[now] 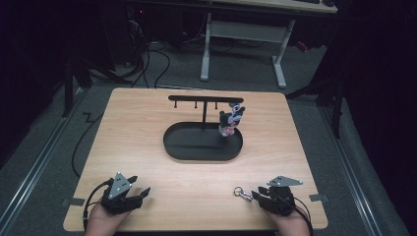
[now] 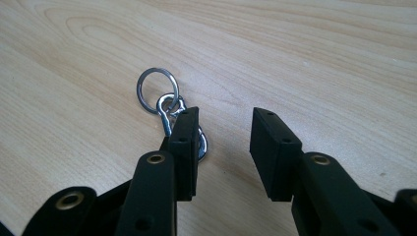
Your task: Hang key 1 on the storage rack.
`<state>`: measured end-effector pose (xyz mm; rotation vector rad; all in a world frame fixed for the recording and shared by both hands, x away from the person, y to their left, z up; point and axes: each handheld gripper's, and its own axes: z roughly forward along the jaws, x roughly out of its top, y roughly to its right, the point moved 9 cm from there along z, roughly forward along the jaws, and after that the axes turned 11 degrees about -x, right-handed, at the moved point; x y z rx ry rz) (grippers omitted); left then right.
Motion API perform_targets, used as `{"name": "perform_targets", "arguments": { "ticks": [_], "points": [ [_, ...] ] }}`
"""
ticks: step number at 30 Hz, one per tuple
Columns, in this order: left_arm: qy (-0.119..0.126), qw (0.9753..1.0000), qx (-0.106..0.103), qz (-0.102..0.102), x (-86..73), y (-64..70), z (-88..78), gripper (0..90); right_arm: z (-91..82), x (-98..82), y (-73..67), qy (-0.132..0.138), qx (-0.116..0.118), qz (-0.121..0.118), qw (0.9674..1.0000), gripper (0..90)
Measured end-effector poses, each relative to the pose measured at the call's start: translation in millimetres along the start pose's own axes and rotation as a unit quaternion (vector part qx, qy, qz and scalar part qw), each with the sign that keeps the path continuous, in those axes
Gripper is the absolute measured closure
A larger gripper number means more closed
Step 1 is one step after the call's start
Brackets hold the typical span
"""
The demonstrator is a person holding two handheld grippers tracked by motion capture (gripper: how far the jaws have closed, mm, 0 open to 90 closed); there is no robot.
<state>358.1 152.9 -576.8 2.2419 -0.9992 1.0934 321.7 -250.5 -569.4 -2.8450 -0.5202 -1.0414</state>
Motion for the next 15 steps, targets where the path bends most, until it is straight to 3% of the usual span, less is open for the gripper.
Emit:
{"name": "perform_targets", "arguments": {
  "ticks": [7,9,15],
  "points": [
    [0.003,1.0,-0.002,0.006,2.0,2.1,-0.7,35.9,-4.0,1.4,-1.9,-0.067,0.001,-0.032,0.9972,61.9],
    [0.005,1.0,-0.001,0.007,2.4,1.6,-1.9,35.9,-5.2,1.5,-1.1,-0.077,-0.004,-0.048,0.9958,61.5],
    [0.005,1.0,-0.002,0.005,2.0,1.2,-1.5,36.0,-8.9,3.5,-1.9,-0.107,-0.004,-0.065,0.9921,60.1]
  ]
}}
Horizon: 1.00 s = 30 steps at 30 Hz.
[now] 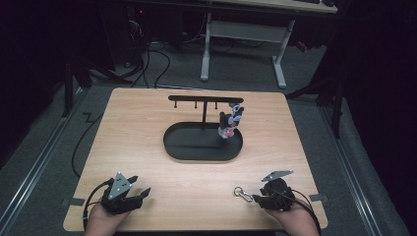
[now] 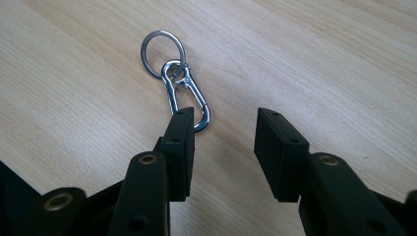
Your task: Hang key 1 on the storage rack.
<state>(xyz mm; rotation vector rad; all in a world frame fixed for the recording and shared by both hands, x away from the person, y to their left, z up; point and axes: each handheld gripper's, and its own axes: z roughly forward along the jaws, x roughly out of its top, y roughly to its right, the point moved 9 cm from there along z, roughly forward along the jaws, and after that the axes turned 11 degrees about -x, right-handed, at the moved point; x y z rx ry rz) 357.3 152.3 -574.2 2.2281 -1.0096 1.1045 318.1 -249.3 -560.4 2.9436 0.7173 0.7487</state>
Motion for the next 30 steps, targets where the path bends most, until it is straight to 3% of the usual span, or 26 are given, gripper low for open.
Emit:
{"name": "perform_targets", "arguments": {
  "ticks": [7,17,24,30],
  "points": [
    [-0.006,1.0,-0.003,0.003,-1.1,2.2,2.4,36.0,4.0,7.3,-3.7,-0.033,0.005,-0.039,0.9987,57.3],
    [-0.008,1.0,-0.002,0.003,-2.3,0.8,3.1,36.2,16.2,33.5,-21.4,-0.08,0.018,-0.106,0.991,51.5],
    [-0.015,0.9999,-0.005,0.002,-4.2,0.4,3.9,36.1,28.0,41.7,-32.5,-0.098,0.034,-0.125,0.9867,51.0],
    [-0.015,0.9998,-0.007,0.005,-4.0,1.8,4.5,36.1,34.2,41.3,-36.2,-0.104,0.03,-0.139,0.9844,51.6]
  ]
}}
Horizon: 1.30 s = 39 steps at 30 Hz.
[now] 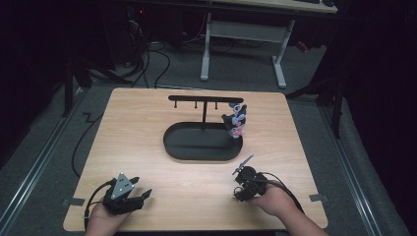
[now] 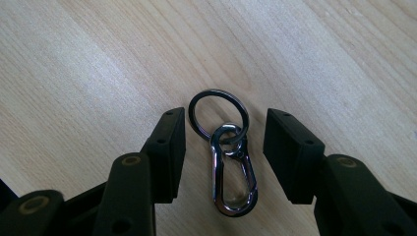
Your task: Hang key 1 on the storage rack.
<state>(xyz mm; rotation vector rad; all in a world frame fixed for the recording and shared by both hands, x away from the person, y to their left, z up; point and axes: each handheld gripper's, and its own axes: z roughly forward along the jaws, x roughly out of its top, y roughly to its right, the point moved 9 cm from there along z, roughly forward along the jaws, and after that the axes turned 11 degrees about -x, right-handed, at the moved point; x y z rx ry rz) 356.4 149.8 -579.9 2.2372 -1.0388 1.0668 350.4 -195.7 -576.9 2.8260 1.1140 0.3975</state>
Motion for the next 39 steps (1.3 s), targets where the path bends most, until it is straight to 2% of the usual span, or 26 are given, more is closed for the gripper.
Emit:
{"name": "perform_targets", "arguments": {
  "ticks": [8,11,18,23,27,39],
  "points": [
    [0.0,1.0,0.001,0.0,-0.5,-0.2,0.9,36.1,-4.0,2.9,-1.6,0.011,-0.006,-0.004,0.9999,66.1],
    [-0.001,1.0,0.001,0.0,-0.4,0.4,1.1,36.1,-3.6,1.2,-2.6,0.008,-0.01,-0.014,0.9998,71.3],
    [-0.001,1.0,0.001,0.001,-0.5,0.0,0.9,36.1,-3.7,1.1,-5.2,0.01,-0.013,-0.028,0.9995,72.0],
    [-0.001,1.0,0.001,0.001,-0.6,0.1,1.1,36.1,-4.5,2.0,-5.6,0.008,-0.006,-0.017,0.9998,71.8],
    [-0.002,1.0,0.001,0.002,-0.4,0.5,1.0,36.1,-4.7,2.2,-6.0,0.005,-0.002,-0.018,0.9998,71.8],
    [-0.003,1.0,0.0,0.002,-0.7,0.7,1.4,36.2,-11.8,2.0,-5.5,0.014,0.006,-0.001,0.9999,71.5]
  ]
}}
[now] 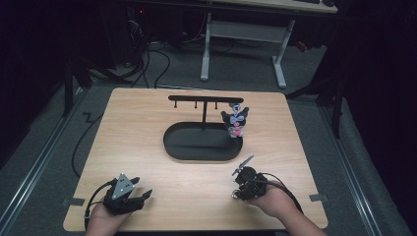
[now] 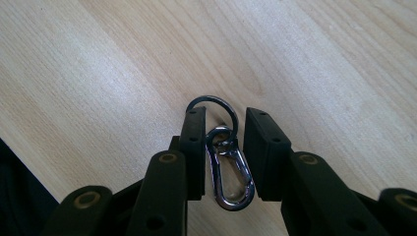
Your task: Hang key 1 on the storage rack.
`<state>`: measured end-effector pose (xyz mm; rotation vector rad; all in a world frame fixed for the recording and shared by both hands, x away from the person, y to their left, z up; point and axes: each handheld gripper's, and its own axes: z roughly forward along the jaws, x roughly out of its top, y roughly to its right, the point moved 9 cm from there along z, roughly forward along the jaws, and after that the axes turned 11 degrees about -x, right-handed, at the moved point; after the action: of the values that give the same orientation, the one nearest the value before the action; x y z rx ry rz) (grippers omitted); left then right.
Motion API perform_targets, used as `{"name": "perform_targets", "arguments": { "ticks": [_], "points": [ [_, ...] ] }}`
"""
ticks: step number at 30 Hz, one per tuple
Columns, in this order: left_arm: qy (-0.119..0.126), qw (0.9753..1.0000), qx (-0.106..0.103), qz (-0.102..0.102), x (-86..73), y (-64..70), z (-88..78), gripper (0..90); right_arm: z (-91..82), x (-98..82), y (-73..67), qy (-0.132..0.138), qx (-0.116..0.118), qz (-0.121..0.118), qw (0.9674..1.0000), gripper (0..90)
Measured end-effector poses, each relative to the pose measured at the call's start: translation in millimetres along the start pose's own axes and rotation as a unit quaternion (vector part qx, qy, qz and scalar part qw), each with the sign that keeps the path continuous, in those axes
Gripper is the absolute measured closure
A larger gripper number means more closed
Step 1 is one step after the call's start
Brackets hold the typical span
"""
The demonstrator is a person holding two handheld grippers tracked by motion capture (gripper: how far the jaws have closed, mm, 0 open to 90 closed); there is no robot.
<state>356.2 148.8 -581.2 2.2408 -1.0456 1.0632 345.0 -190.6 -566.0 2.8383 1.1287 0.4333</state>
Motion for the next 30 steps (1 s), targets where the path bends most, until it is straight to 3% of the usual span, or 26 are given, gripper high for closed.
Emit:
{"name": "perform_targets", "arguments": {
  "ticks": [4,8,11,15,21,30],
  "points": [
    [0.0,1.0,0.0,-0.001,-0.1,0.2,0.7,36.2,-0.2,1.2,1.3,0.003,-0.004,0.001,1.0,75.3],
    [-0.002,1.0,0.0,0.001,-0.5,0.3,0.1,36.2,4.7,1.6,0.0,-0.006,0.003,-0.008,1.0,73.2],
    [-0.002,1.0,0.0,0.001,-0.8,-0.8,-0.6,36.2,5.1,2.5,-1.5,-0.008,0.0,-0.013,0.9999,81.8],
    [0.0,1.0,0.001,-0.001,-0.6,-1.1,-0.6,36.1,4.3,1.4,-3.3,-0.007,0.0,-0.026,0.9996,86.0],
    [-0.003,1.0,0.0,0.001,-0.7,0.0,-0.1,36.1,-5.1,2.9,5.9,0.009,-0.027,-0.018,0.9994,89.0],
    [-0.003,1.0,-0.001,0.0,-0.9,0.6,0.4,36.1,2.5,-4.1,4.4,-0.003,-0.018,-0.002,0.9998,85.3]
  ]
}}
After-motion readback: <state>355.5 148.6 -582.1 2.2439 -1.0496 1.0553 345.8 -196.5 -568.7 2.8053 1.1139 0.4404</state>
